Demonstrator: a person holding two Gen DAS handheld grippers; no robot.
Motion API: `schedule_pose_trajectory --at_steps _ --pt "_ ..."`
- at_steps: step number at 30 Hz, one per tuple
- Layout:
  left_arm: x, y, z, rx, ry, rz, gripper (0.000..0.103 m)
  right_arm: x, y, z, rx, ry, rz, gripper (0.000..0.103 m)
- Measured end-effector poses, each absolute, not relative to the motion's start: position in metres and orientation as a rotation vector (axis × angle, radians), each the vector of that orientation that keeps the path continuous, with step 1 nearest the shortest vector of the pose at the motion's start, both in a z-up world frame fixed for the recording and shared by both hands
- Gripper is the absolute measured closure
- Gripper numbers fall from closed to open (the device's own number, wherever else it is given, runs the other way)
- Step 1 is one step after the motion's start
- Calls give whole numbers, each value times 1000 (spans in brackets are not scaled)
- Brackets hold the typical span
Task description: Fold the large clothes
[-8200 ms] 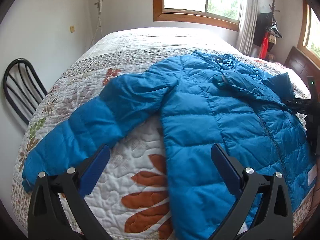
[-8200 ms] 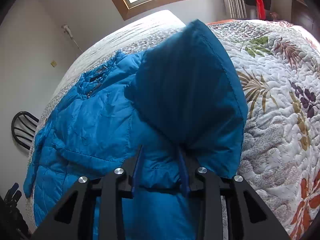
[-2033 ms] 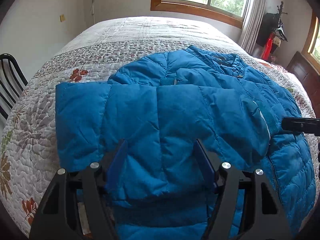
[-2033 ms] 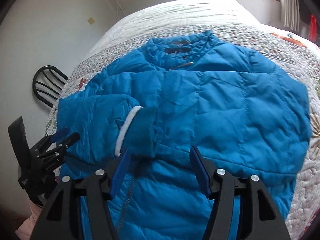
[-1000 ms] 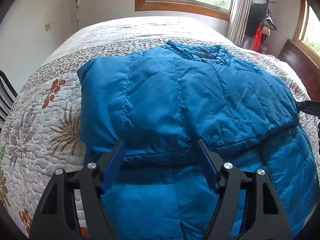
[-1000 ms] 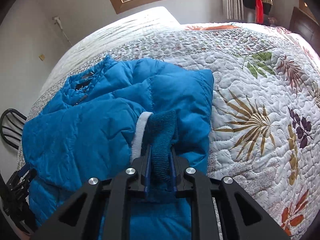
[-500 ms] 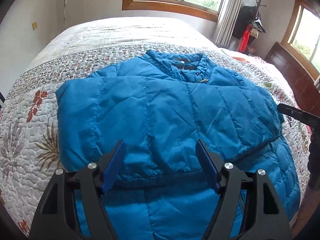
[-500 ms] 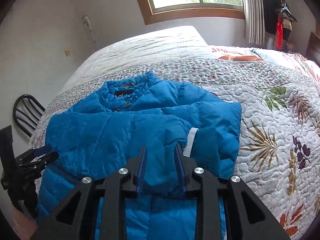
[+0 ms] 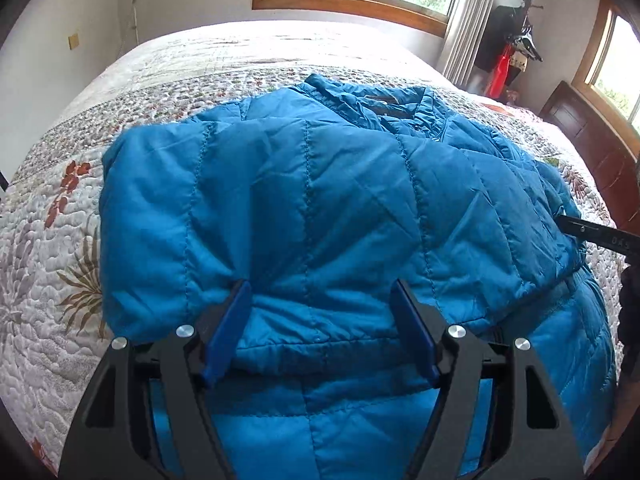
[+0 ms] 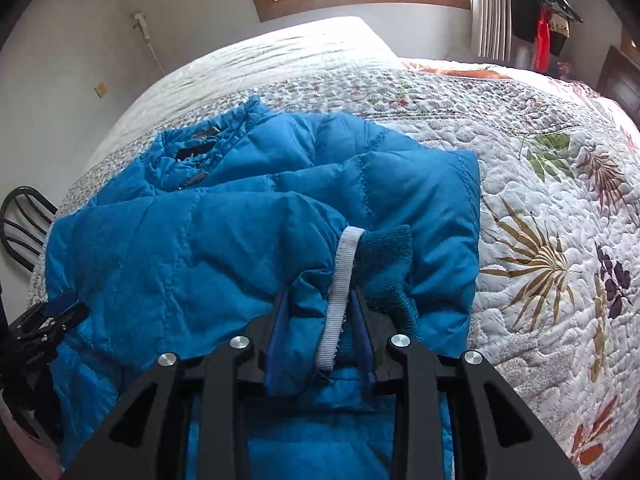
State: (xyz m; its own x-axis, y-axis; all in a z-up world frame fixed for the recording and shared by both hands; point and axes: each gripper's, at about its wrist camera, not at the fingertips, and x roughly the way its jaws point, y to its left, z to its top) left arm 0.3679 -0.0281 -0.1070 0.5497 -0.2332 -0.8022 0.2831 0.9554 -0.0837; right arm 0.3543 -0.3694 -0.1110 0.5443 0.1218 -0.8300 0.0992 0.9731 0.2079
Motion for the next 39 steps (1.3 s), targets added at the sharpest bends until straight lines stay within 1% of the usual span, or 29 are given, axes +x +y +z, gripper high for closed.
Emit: schedule_pose_trajectory --at_steps 2,5,8,12,17,22,26,27,29,31,33,36,39 --pt "361 -29 -100 70 920 -306 32 347 -363 -98 223 974 24 69" --pt "352 -32 -92 64 902 -333 32 341 -350 -89 193 958 70 69" --pt "349 -37 -92 83 900 -348 31 344 -339 -97 168 988 90 70" --pt "357 -37 -105 80 943 -345 31 353 -339 -116 165 1023 85 71" --pt "367 -32 -118 37 978 -363 30 356 -335 -126 151 1026 95 71" --pt "366 -35 -125 59 965 -355 30 356 -329 -132 121 1013 83 72" --pt "363 -33 -118 50 955 -345 32 349 -340 -120 192 963 125 72" --pt "361 -34 -113 54 947 -331 32 347 -341 -113 210 941 137 70" --pt "358 -43 -103 83 921 -337 32 342 -338 -96 207 885 158 70" --pt "353 -57 -95 85 909 -374 31 340 -323 -88 186 883 202 70" --pt "353 -75 -95 97 932 -401 31 342 -304 -94 173 912 252 70" --pt "360 -94 -113 122 980 -403 31 351 -282 -119 101 993 225 70" --pt "363 -100 -127 161 970 -396 29 356 -282 -136 119 1022 219 71"
